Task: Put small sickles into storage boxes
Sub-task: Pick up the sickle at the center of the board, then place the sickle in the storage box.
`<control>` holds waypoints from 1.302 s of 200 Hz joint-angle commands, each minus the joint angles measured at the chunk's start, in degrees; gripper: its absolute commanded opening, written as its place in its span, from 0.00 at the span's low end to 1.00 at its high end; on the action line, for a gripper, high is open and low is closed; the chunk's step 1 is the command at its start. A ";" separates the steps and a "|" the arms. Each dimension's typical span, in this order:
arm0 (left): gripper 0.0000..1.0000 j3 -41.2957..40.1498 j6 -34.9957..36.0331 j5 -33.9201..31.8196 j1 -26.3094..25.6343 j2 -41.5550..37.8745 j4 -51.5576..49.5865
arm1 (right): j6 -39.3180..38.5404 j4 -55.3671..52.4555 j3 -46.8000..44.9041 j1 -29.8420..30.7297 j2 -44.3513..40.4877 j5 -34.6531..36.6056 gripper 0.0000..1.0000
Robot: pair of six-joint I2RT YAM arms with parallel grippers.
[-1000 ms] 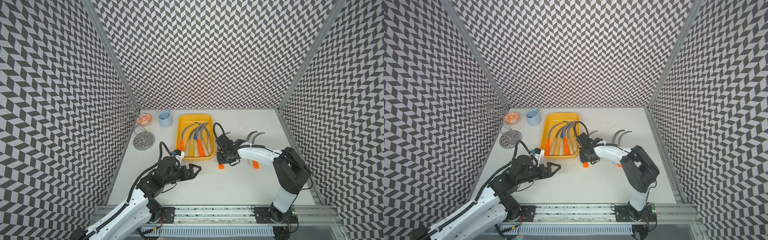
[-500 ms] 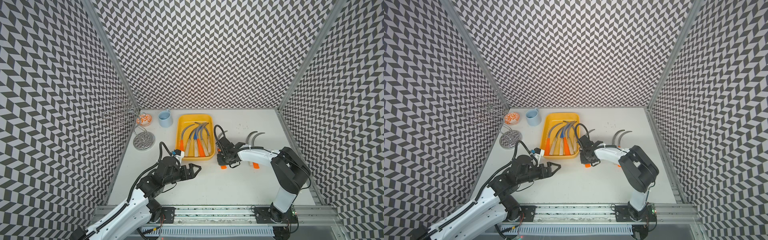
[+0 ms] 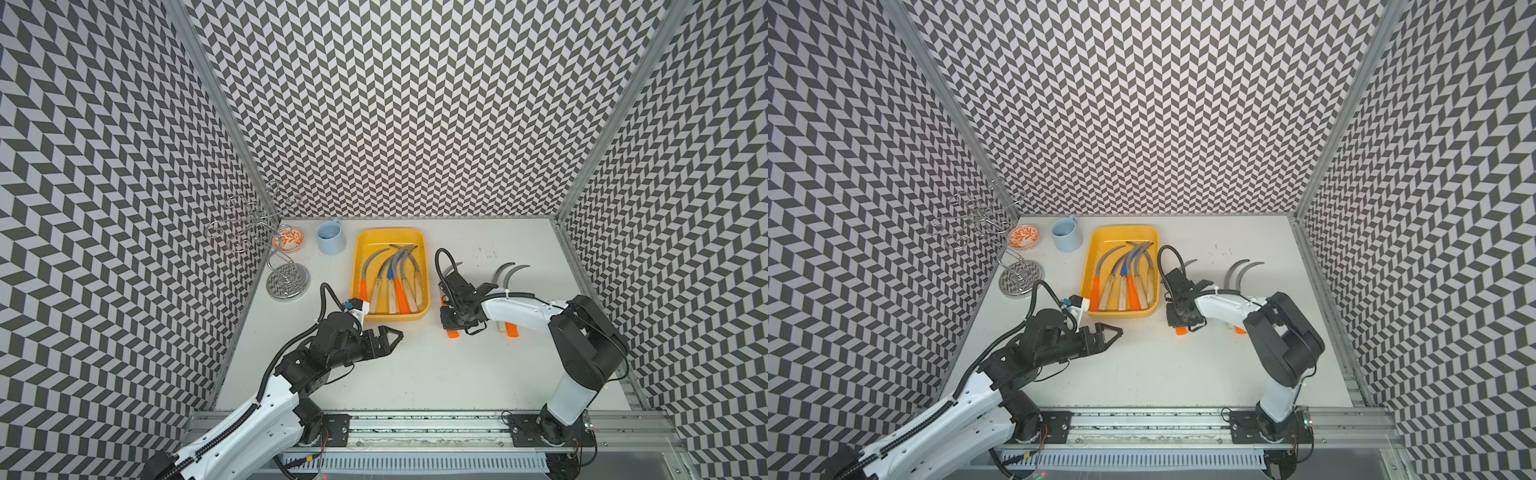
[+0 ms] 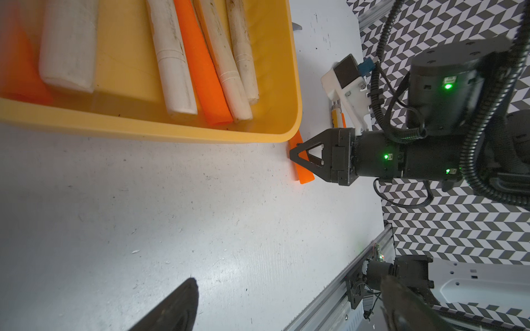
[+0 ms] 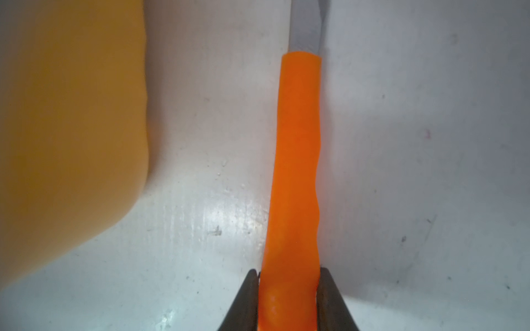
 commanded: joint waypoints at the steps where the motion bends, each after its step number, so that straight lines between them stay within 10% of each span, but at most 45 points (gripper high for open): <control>1: 1.00 3.17 0.42 -1.18 -0.28 0.99 1.69 | -0.34 -2.17 0.79 -0.40 -3.66 0.23 0.02; 146: 1.00 12.05 4.17 -1.58 0.74 7.34 0.77 | -1.34 -11.59 13.06 -1.02 -6.98 1.46 0.01; 260: 1.00 20.02 11.97 2.11 12.82 10.43 -6.52 | -2.17 -14.92 32.08 2.90 3.27 -2.31 0.01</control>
